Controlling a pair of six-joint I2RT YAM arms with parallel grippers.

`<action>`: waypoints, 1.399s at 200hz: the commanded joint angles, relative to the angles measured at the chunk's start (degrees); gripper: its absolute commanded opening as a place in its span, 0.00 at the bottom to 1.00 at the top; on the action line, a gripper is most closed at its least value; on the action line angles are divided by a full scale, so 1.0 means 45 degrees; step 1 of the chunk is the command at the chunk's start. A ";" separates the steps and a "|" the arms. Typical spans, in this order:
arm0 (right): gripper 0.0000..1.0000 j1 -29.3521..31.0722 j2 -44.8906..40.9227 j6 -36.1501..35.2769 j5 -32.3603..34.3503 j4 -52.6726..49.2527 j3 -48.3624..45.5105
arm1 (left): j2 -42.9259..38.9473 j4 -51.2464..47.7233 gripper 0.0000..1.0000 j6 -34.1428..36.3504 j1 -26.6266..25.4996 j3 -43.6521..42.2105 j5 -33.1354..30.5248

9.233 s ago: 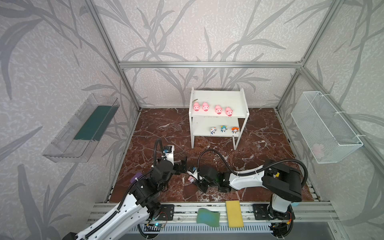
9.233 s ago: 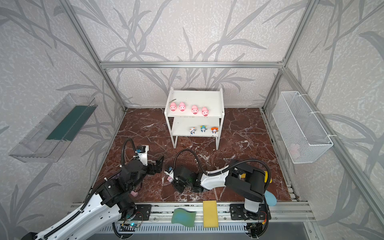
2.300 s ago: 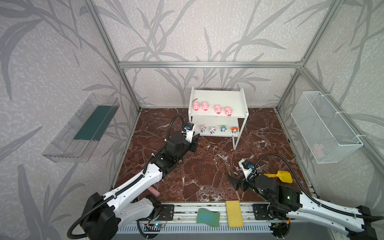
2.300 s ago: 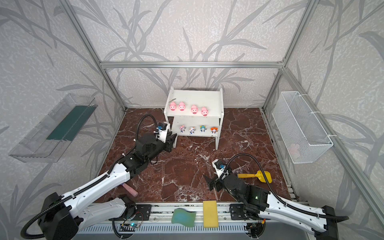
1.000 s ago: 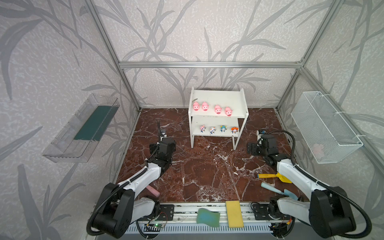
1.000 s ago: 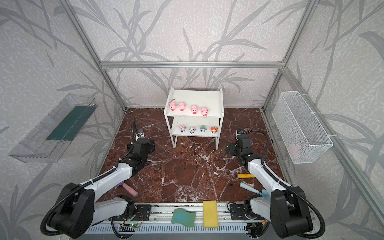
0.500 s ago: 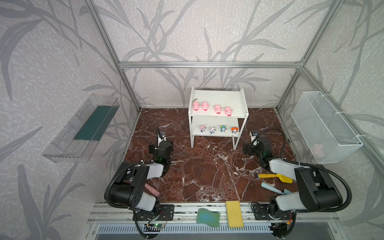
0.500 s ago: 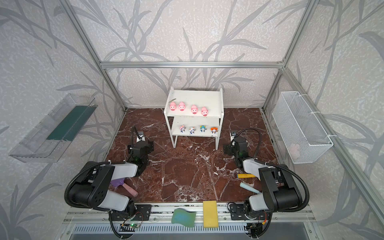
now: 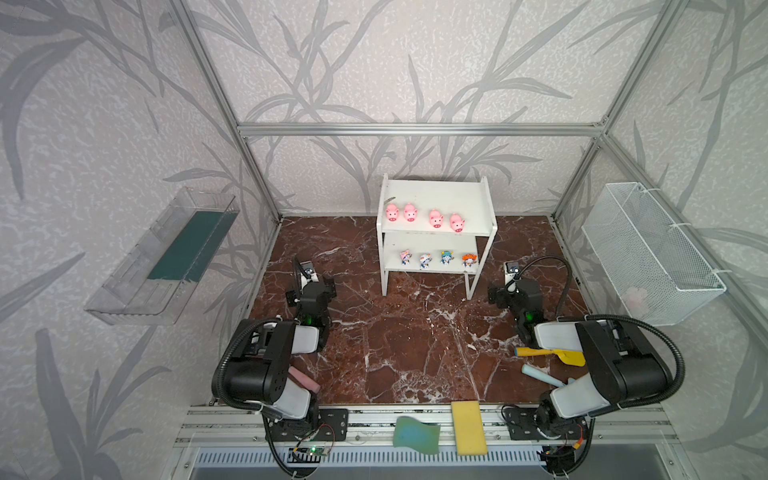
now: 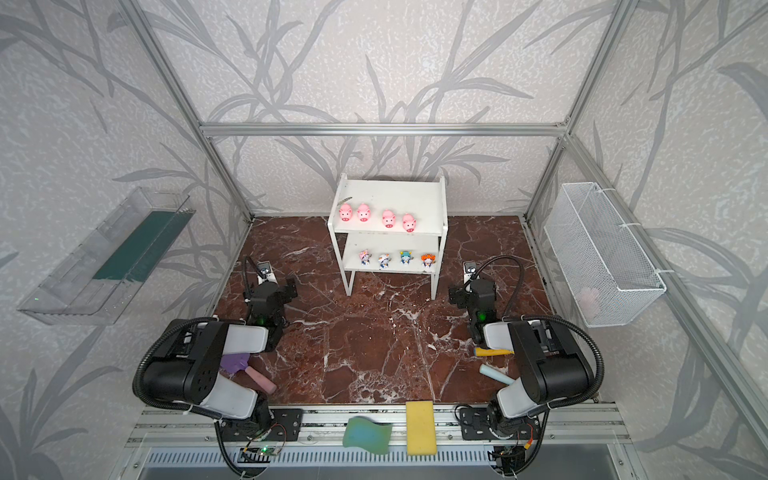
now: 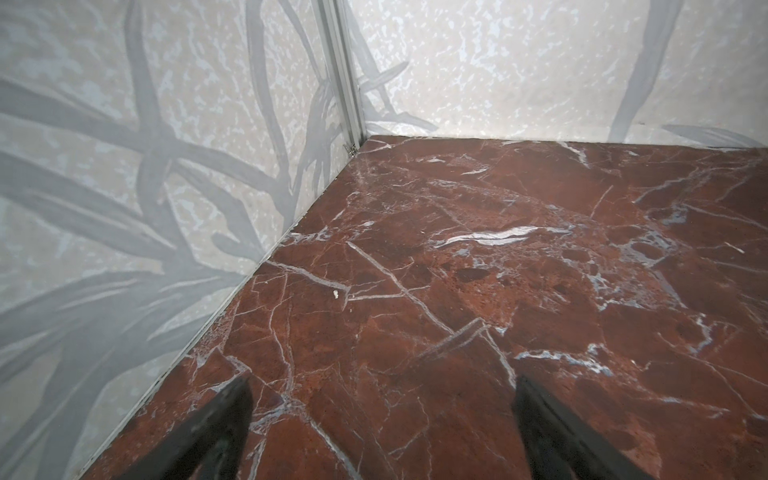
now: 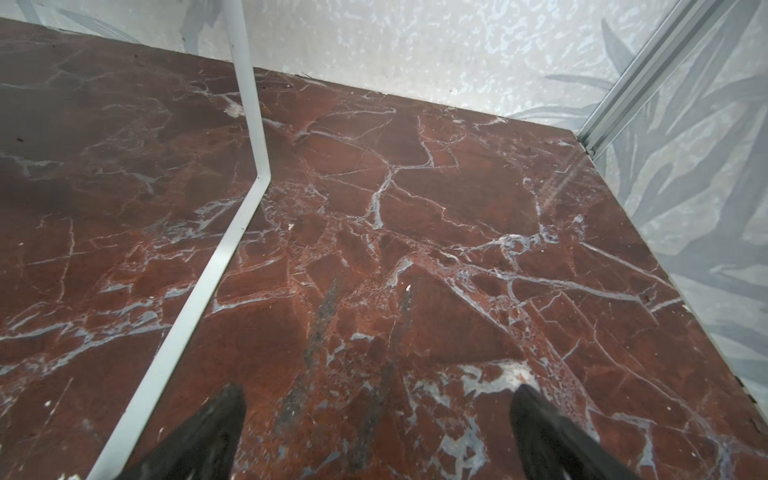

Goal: Place and organize the plastic toys onto the shelf

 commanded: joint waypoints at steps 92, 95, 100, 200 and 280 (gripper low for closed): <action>0.99 -0.0060 -0.0075 0.0022 0.0227 0.0521 0.0136 | 0.0566 0.0829 0.99 -0.0372 0.0202 0.0066 0.0566; 0.99 -0.0060 -0.0075 0.0010 0.0225 0.0521 0.0136 | 0.0542 0.0782 0.99 -0.0385 0.0212 0.0063 0.0556; 0.99 -0.0060 -0.0075 0.0014 0.0224 0.0521 0.0136 | 0.0488 0.0630 0.99 -0.0418 0.0202 0.0083 0.0587; 0.99 -0.0175 -0.0007 -0.0984 -0.2371 0.1984 -0.0643 | 0.0516 0.0706 0.99 -0.0413 0.0202 0.0066 0.0564; 0.99 -0.0505 0.0082 -0.0018 -0.1260 0.0484 0.0175 | 0.0516 0.0706 0.99 -0.0414 0.0206 0.0068 0.0586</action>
